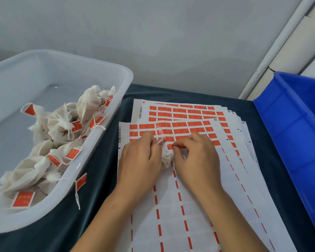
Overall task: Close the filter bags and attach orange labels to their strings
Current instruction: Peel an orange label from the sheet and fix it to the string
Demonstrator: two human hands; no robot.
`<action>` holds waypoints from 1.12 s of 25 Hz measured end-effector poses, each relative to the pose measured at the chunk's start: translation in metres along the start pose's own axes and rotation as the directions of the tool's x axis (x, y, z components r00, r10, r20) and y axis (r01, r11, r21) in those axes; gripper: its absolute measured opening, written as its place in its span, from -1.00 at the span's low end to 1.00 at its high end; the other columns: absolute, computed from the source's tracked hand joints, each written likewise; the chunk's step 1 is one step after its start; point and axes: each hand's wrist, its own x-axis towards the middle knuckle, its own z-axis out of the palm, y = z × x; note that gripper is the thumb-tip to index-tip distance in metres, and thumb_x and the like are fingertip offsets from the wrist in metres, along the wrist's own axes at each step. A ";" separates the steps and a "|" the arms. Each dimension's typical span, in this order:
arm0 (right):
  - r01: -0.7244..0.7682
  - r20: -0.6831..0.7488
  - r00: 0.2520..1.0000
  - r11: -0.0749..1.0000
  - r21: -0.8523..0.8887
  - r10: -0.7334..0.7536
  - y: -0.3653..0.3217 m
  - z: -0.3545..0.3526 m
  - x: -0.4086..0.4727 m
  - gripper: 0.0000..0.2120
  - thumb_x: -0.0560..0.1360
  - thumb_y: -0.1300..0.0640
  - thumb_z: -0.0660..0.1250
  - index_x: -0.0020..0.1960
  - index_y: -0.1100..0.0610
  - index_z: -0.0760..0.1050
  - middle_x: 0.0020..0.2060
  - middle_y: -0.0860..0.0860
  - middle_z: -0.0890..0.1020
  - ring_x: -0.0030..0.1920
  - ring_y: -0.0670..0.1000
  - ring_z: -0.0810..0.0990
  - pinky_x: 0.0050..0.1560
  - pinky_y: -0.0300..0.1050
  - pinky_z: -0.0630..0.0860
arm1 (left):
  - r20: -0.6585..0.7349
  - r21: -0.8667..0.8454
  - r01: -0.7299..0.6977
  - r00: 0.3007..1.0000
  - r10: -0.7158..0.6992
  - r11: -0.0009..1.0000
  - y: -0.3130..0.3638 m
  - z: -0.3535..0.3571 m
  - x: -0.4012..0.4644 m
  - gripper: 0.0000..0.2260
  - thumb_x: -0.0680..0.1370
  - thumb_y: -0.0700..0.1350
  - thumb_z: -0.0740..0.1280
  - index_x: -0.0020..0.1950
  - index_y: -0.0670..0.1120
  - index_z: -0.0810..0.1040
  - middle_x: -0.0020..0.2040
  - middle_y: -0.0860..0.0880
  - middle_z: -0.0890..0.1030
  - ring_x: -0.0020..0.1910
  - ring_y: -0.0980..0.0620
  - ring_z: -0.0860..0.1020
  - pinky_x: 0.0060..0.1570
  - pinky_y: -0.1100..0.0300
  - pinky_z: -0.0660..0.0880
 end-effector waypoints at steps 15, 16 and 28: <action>-0.101 0.046 0.993 0.987 -0.123 0.107 -0.021 -0.002 0.004 -0.63 0.53 -0.30 0.37 0.16 -0.08 0.69 0.13 -0.13 0.64 -0.04 -0.14 0.44 -0.03 -0.28 0.37 | 0.020 -0.129 0.033 0.999 -0.031 0.991 0.003 -0.002 0.002 -0.83 0.71 0.01 0.20 -0.04 0.02 0.47 0.08 0.12 0.68 0.06 0.11 0.64 0.10 -0.02 0.64; -0.111 0.045 0.992 0.986 -0.121 0.117 -0.022 -0.001 0.003 -0.64 0.53 -0.29 0.37 0.16 -0.09 0.69 0.13 -0.14 0.64 -0.04 -0.14 0.43 -0.03 -0.30 0.36 | 0.020 -0.123 0.032 0.999 -0.030 0.992 0.003 -0.002 0.002 -0.82 0.72 0.01 0.19 -0.05 0.02 0.46 0.08 0.11 0.68 0.07 0.10 0.64 0.08 -0.04 0.64; 0.059 0.012 0.998 0.988 -0.143 -0.057 -0.021 -0.008 -0.013 -0.66 0.56 -0.20 0.37 0.15 -0.01 0.70 0.10 -0.05 0.70 0.06 -0.01 0.62 0.10 -0.11 0.56 | 0.091 0.090 -0.086 0.993 0.078 0.992 0.005 -0.003 -0.002 -0.97 0.73 0.02 0.13 0.11 0.17 0.33 0.02 0.34 0.46 0.09 0.48 0.42 0.30 0.24 0.36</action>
